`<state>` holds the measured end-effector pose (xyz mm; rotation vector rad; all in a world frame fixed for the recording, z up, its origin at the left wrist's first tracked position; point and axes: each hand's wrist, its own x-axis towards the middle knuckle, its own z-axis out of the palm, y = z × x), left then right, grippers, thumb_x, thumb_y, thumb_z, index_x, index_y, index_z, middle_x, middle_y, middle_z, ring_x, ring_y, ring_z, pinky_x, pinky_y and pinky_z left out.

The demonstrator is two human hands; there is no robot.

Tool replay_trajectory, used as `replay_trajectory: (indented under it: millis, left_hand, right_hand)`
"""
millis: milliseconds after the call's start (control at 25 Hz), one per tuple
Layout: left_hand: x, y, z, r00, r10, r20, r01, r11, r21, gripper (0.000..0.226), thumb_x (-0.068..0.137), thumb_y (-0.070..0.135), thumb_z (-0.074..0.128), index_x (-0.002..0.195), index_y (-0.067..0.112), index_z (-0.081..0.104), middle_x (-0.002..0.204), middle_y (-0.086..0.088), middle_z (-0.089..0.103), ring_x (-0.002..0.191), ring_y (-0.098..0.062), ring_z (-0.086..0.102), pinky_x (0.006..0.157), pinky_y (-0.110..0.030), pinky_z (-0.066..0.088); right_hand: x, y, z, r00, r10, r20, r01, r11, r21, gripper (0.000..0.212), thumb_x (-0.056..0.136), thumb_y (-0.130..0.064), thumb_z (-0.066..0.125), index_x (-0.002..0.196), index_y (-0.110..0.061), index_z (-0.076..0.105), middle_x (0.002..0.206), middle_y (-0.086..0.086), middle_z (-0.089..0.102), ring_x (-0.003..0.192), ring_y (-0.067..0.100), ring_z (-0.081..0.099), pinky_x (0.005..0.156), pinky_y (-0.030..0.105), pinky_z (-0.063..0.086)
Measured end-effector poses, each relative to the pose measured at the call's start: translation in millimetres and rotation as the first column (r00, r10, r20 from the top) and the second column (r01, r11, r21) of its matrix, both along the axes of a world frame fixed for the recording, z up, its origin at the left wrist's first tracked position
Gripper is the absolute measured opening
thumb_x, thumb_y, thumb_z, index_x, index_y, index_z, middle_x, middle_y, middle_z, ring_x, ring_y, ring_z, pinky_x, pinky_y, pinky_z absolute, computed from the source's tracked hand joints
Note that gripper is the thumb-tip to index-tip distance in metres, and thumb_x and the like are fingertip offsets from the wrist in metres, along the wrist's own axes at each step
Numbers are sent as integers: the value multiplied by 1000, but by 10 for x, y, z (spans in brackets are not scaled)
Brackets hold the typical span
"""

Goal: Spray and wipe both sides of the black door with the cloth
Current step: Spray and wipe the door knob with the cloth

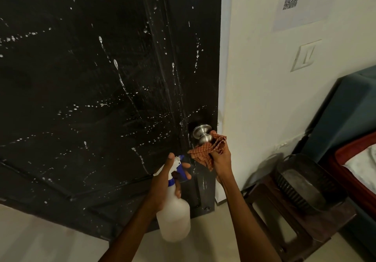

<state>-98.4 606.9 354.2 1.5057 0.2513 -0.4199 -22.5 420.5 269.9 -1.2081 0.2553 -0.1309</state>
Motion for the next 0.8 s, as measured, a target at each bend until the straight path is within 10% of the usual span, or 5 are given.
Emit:
replay_trajectory:
  millis: [240,560,800]
  left_hand:
    - [-46,38,21,999,32,2,-32,999,-2,75,81,66,33,109,6,67,83,-12,72,42,-17,49,38,-23,39]
    - [-60,3,-30,997,61,39,-61,998,13,73,87,67,34,108,7,70,89,-16,73,46,-17,50,41,-25,38]
    - [-50,12,-34,992,100,71,-101,995,7,74,90,65,32,110,3,68,89,-18,71,46,-17,52,38,-24,40]
  right_hand:
    - [-15,46,-93,999,-41,-28,46,976,212,34,101,-12,59,134,-18,59,125,9,71,114,30,69,97,45,57]
    - [-126,-285,-201,981,196,-4,-194,970,-146,39,101,-10,57,137,-24,53,129,5,66,118,21,66,98,37,57]
    - [-180,-252,-176,998,-47,-44,46,999,-27,28,92,-42,57,108,-25,72,117,2,74,119,30,64,107,52,47]
